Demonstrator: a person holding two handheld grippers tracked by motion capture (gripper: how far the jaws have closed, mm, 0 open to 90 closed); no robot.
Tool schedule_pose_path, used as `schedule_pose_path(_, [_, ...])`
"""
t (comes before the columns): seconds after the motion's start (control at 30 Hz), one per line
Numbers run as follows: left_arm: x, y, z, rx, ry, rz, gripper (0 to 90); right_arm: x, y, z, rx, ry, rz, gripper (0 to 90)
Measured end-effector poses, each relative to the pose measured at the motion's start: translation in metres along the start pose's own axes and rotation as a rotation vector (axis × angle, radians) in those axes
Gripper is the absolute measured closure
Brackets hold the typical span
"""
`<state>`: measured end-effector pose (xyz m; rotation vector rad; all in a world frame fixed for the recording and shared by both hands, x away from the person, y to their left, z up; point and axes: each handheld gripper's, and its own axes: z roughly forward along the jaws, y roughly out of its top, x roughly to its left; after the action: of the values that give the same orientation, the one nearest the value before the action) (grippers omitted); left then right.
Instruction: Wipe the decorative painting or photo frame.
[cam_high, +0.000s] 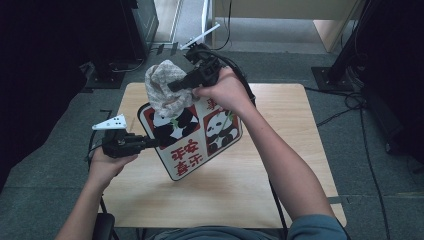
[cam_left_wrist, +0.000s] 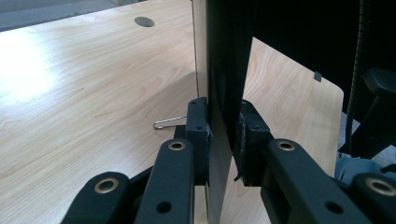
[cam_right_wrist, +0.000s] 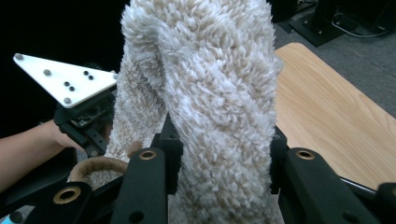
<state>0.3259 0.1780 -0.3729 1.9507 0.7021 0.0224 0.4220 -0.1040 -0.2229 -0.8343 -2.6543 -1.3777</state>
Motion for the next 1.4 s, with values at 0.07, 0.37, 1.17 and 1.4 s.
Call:
schedule_pose_path(0.07, [0.0, 0.0, 0.0, 0.0, 0.0, 0.001, 78.7, -0.003, -0.001, -0.003, 0.002, -0.007, 0.002, 64.3])
schedule_pose_path(0.37, [0.0, 0.0, 0.0, 0.002, 0.0, 0.0, 78.7, -0.013, -0.007, -0.012, -0.011, -0.03, 0.02, 64.3])
schedule_pose_path(1.17, [0.001, 0.0, -0.001, 0.0, -0.002, 0.003, 78.8, -0.036, -0.018, -0.038, -0.009, -0.099, 0.053, 64.4])
schedule_pose_path(1.4, [0.001, 0.0, -0.001, 0.001, -0.003, 0.004, 78.8, -0.044, -0.022, -0.046, -0.014, -0.117, 0.076, 64.4])
